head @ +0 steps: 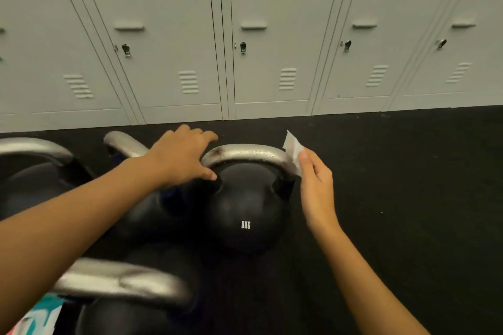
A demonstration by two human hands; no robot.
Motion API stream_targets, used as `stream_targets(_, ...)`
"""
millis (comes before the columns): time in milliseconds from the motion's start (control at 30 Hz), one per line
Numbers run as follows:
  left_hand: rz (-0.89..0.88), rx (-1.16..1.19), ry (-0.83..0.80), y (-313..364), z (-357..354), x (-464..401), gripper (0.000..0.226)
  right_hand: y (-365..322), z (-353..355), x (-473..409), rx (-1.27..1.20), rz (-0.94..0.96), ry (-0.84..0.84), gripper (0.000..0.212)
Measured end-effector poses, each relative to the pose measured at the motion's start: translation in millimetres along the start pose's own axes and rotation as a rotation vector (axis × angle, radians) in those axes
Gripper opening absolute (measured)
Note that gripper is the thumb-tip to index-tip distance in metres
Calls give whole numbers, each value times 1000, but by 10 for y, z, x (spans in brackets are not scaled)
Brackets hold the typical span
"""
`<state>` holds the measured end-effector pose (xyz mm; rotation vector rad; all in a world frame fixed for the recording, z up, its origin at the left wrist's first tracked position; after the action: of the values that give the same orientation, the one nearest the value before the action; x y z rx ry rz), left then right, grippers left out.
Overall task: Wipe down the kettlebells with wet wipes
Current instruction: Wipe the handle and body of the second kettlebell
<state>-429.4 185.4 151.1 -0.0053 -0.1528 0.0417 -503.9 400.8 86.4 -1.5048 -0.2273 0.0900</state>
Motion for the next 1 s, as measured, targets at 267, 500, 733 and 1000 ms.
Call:
stream_targets(267, 95, 177, 0, -189, -19, -158, 47, 339, -96, -79, -212, -165, -44, 38)
stream_targets(500, 55, 311, -32, -192, -29, -220, 50, 513, -167, -150, -174, -349, -7, 40)
stream_targets(733, 74, 384, -10, -190, -35, -172, 45, 96, -278, -228, 42, -71, -29, 39)
stream_targets(1000, 110, 511, 31, -181, -99, -80, 43, 684, -232, -199, -217, -339, -36, 49)
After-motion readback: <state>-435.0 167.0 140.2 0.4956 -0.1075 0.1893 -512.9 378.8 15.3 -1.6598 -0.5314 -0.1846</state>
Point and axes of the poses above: each hand's wrist, its own x-axis away from the middle knuckle, its own z-axis out of the back of the hand, y = z × x, the point moved 7 cm from there along -x, towards the middle knuckle, and after that the axes turned 9 degrees about -z, right-handed, at the moved point
